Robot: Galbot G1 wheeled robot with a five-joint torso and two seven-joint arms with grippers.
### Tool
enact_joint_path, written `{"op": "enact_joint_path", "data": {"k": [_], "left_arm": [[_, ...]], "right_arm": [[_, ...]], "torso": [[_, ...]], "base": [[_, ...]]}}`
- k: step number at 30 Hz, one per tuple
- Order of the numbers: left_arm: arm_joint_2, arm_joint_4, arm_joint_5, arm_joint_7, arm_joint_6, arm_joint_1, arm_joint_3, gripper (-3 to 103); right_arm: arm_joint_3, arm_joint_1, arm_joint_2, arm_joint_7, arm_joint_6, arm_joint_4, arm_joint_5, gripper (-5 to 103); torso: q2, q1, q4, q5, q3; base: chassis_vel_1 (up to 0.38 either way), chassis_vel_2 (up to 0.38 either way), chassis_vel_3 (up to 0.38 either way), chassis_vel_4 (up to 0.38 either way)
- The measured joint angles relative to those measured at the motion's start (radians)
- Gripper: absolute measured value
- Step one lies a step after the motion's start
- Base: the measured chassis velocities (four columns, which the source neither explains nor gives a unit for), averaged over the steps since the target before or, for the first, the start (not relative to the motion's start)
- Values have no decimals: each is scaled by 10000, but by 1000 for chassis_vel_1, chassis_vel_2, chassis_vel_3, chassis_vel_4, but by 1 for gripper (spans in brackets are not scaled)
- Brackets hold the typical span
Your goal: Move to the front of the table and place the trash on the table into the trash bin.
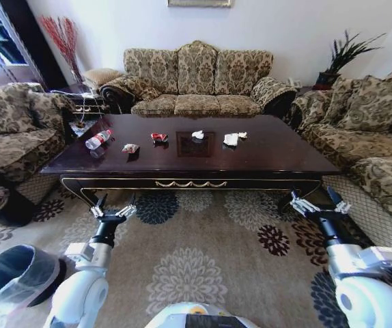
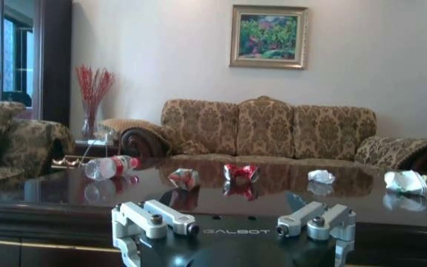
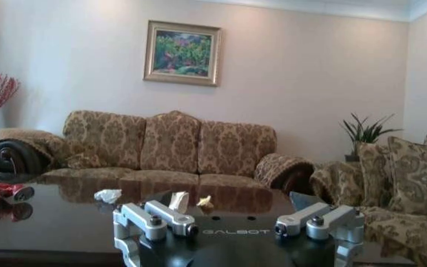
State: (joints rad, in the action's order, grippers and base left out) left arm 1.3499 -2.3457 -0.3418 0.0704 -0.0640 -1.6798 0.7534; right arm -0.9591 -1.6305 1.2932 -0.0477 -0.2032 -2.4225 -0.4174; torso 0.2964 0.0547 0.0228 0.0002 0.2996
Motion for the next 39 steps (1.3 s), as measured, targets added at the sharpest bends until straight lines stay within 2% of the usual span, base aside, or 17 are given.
{"op": "enact_joint_path", "data": {"k": [6, 13, 17, 39], "left_arm": [[4, -185, -561, -22, -388, -46, -209, 100], [25, -41, -223, -132, -220, -146, -210, 100], [31, 168, 352, -130, -67, -54, -183, 100], [270, 179, 623, -314, 9, -120, -327, 100]], "right_arm": [[23, -169, -29, -7, -6, -90, -106, 100], [63, -432, 24, -88, 54, -159, -89, 100], [54, -493, -74, -92, 72, -165, -83, 100], [131, -613, 82, -393, 154, -127, 332, 100]], "torso": [[0, 0, -1, -1, 0], [0, 0, -1, -2, 0], [0, 0, -1, -3, 0], [0, 0, -1, -1, 0]], "base": [[0, 0, 0, 0], [0, 0, 0, 0], [0, 0, 0, 0], [0, 0, 0, 0]]}}
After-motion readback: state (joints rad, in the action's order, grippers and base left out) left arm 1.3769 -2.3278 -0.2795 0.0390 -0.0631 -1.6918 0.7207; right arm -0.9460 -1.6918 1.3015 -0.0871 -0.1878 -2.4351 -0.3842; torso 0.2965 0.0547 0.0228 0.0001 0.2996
